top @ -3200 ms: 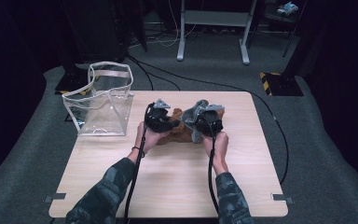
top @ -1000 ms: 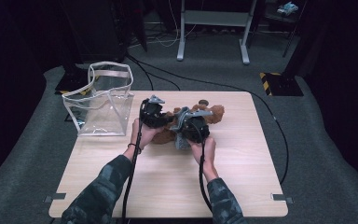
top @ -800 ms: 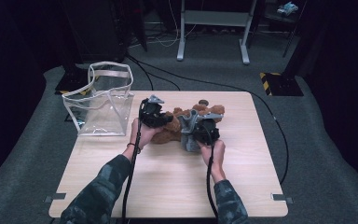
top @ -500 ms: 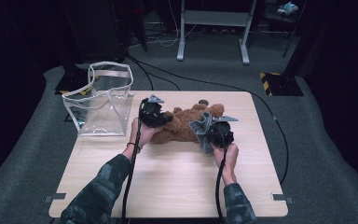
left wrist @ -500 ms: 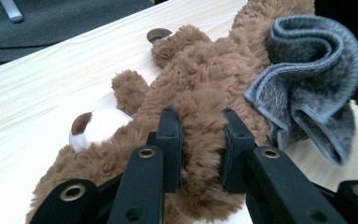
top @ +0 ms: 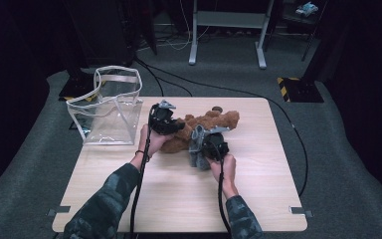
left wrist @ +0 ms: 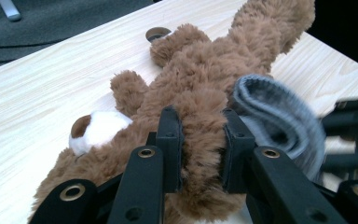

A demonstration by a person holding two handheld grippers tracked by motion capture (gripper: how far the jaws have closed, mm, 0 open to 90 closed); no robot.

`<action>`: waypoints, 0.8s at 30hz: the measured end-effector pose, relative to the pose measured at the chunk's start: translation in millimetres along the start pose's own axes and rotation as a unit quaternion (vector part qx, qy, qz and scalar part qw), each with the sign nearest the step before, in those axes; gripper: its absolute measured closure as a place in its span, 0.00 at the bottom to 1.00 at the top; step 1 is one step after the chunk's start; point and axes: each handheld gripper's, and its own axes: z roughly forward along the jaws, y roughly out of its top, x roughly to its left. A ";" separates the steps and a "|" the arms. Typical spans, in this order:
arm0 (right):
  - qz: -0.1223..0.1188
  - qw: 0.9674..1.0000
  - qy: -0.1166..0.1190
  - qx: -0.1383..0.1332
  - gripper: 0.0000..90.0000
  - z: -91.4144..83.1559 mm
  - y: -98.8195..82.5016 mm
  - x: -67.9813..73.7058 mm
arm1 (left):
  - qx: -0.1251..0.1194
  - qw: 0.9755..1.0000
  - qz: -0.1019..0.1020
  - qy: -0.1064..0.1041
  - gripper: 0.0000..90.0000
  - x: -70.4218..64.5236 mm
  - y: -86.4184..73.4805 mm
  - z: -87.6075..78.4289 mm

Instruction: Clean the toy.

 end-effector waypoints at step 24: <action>0.019 1.000 0.012 -0.007 0.85 2.6 -5.4 -1.1 | 0.007 1.000 0.006 -0.004 0.81 -0.5 3.5 1.1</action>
